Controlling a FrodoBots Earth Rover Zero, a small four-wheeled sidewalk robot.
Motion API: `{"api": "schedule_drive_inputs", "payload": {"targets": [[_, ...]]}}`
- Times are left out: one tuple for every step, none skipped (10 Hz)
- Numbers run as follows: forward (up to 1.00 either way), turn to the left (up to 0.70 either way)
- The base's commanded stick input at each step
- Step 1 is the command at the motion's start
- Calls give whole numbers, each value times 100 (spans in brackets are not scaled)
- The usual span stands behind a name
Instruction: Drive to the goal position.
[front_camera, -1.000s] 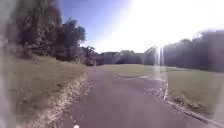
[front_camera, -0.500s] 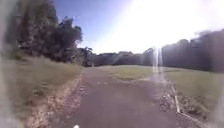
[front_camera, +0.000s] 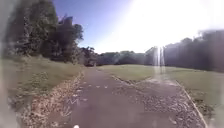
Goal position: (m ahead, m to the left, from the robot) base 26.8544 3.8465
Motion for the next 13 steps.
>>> {"api": "schedule_drive_inputs", "payload": {"targets": [[100, 26], [100, 13], [100, 9], [100, 4], [100, 1], [100, 2], [100, 1], [100, 1], [100, 2], [100, 1], [100, 0], [100, 0], [100, 0]]}}
